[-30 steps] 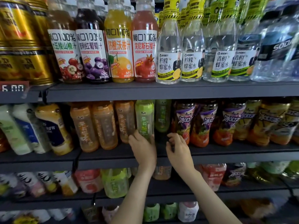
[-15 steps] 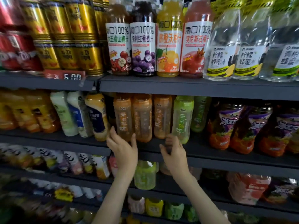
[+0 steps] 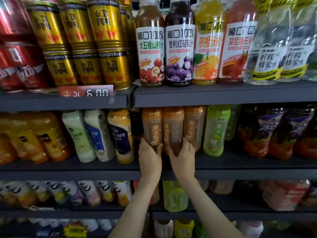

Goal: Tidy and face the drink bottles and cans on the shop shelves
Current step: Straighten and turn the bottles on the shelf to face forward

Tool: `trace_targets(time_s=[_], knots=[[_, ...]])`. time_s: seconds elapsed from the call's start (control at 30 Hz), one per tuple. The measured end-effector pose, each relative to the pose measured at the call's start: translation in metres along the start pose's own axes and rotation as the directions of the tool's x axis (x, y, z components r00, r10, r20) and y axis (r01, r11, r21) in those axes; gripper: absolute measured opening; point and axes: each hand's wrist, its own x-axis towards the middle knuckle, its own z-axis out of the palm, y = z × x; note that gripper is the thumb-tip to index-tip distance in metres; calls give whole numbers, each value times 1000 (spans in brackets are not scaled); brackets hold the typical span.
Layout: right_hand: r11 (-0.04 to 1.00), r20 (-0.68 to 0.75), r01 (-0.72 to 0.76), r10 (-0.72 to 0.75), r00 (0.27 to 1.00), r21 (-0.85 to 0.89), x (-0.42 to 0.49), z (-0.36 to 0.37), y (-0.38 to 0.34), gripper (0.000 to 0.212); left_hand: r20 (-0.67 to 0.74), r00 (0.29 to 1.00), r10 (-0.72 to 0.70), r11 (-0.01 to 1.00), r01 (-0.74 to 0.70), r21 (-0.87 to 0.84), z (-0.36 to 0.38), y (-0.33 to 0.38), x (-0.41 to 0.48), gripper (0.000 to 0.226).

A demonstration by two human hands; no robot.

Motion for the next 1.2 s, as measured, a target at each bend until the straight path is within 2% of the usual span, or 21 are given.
trace_targets(time_s=[0.13, 0.4, 0.7, 0.9, 0.97, 1.07, 1.13, 1.2], knots=[[997, -94, 15, -21, 995, -69, -1, 5, -3, 59, -29, 1000, -7, 1000, 7, -10, 2, -2, 1, 57], [999, -157, 27, -31, 987, -25, -4, 5, 0, 50, 33, 998, 53, 998, -51, -48, -6, -8, 5, 60], [997, -113, 66, -70, 991, -47, -3, -6, 10, 47, 195, 975, 110, 993, -98, -71, -14, -7, 8, 47], [998, -38, 59, -59, 998, -13, 2, -16, 13, 46, 228, 969, 98, 994, -83, -75, -10, -7, 8, 41], [998, -38, 63, -63, 997, -20, 2, -18, 13, 46, 191, 979, 75, 995, -60, -86, -7, -3, 5, 46], [999, -111, 47, -46, 993, 12, -1, -24, 13, 45, 52, 997, 53, 997, -50, -61, -3, 10, -9, 72], [999, -243, 35, -33, 970, 7, 1, -36, 19, 46, -86, 984, 157, 987, -158, -8, 1, 22, -23, 79], [1000, -353, -12, 16, 935, 15, 9, -53, 29, 51, -183, 916, 356, 934, -352, 55, 12, 32, -36, 69]])
